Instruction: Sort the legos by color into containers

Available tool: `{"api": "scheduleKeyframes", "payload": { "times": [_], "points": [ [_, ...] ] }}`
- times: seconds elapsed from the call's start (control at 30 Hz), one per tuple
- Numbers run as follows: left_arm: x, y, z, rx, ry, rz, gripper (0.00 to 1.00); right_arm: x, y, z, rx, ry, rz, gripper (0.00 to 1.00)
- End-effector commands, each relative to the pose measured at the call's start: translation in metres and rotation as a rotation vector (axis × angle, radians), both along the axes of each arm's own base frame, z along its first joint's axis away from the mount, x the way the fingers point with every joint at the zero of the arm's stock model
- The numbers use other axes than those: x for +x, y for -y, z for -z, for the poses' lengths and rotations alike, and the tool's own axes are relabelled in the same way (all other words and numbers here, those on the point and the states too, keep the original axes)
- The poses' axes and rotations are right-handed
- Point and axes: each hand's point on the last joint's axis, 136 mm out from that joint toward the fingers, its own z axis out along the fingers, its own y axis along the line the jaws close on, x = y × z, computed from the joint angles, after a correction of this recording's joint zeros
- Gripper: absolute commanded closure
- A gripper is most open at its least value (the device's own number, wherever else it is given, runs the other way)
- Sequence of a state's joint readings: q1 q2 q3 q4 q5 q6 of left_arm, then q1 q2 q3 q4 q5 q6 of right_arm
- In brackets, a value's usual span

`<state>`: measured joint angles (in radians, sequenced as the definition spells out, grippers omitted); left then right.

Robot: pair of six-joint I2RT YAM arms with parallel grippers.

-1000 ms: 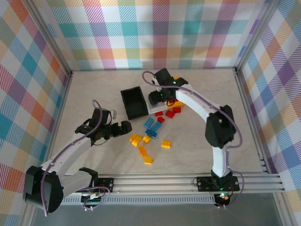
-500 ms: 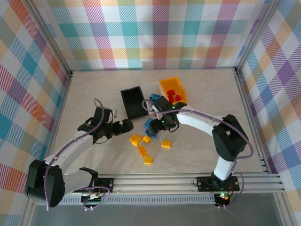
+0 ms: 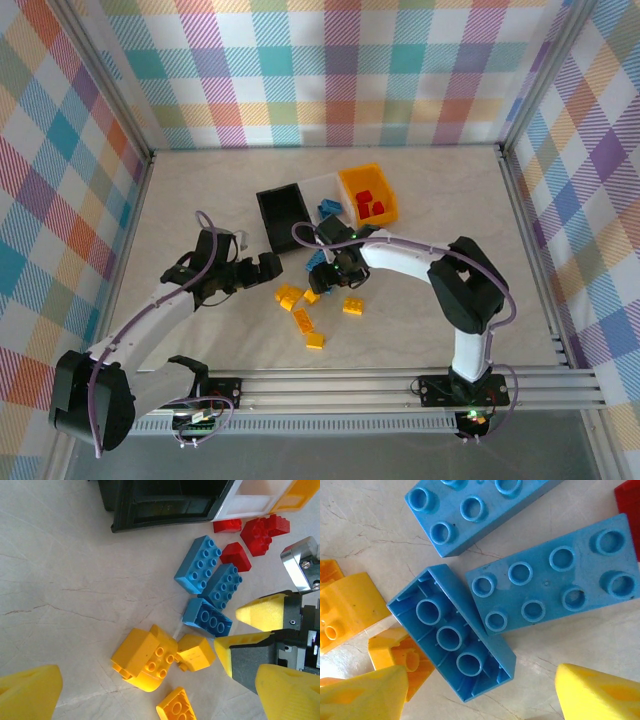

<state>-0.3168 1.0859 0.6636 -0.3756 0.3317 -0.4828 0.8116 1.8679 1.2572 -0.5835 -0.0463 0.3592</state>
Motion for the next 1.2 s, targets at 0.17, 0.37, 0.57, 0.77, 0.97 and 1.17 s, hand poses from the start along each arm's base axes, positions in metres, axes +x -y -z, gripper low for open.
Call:
{"api": "scheduleKeyframes", "payload": {
  "times": [0.17,0.37,0.57,0.77,0.97,1.17],
  "points": [
    [-0.007,-0.006,0.004,0.018,-0.018,-0.003,0.01,0.013,-0.019,0.002,0.014,0.011,-0.015,0.23],
    [-0.009,-0.009,0.003,0.035,-0.015,-0.002,0.01,0.015,-0.025,0.007,0.013,0.004,-0.026,0.23],
    [-0.009,-0.008,0.003,0.035,-0.016,0.000,0.01,0.009,-0.025,0.018,-0.034,-0.004,-0.053,0.22],
    [-0.008,-0.008,0.002,0.031,-0.015,0.000,0.01,0.005,-0.010,0.022,-0.091,0.009,-0.032,0.25],
    [-0.007,-0.007,0.002,0.026,-0.012,-0.005,0.01,0.001,0.031,0.015,-0.187,0.059,0.052,0.33],
    [-0.002,-0.003,0.003,0.005,-0.016,-0.004,0.01,-0.006,0.064,0.003,-0.210,0.088,0.129,0.44]
  ]
}}
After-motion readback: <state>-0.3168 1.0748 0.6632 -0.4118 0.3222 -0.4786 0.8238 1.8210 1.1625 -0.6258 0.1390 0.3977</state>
